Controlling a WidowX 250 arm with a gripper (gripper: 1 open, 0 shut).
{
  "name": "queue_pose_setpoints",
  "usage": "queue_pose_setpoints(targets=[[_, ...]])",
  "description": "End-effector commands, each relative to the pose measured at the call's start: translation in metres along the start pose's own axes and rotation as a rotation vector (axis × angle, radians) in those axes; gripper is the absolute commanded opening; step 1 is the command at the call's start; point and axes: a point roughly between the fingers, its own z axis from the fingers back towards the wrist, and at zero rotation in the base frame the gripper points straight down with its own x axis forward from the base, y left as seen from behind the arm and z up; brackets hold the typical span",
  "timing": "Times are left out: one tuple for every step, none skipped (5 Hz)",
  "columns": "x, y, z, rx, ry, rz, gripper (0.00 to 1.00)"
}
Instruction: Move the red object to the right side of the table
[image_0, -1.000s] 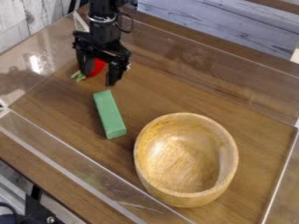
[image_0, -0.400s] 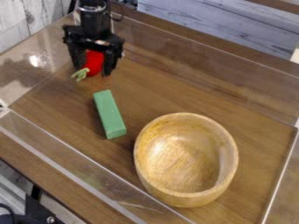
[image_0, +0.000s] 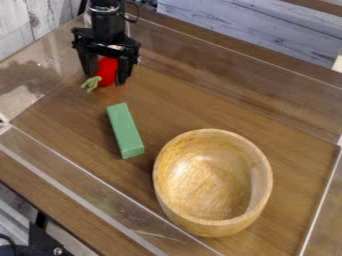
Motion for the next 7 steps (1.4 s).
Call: queue_pose_setpoints(targets=[[0.008, 0.017, 0.008, 0.012, -0.055, -0.012, 1.0], [0.009, 0.027, 0.0, 0.009, -0.053, -0.031, 1.0], [0.01, 0.032, 0.008, 0.003, -0.06, -0.041, 1.0], [0.01, 0.036, 0.014, -0.004, -0.064, -0.038, 1.0], [0.01, 0.033, 0.01, -0.009, -0.063, 0.009, 0.0], [0.007, 0.029, 0.01, -0.019, -0.062, 0.056, 0.0], [0.01, 0.028, 0.005, -0.034, -0.064, 0.048, 1.0]])
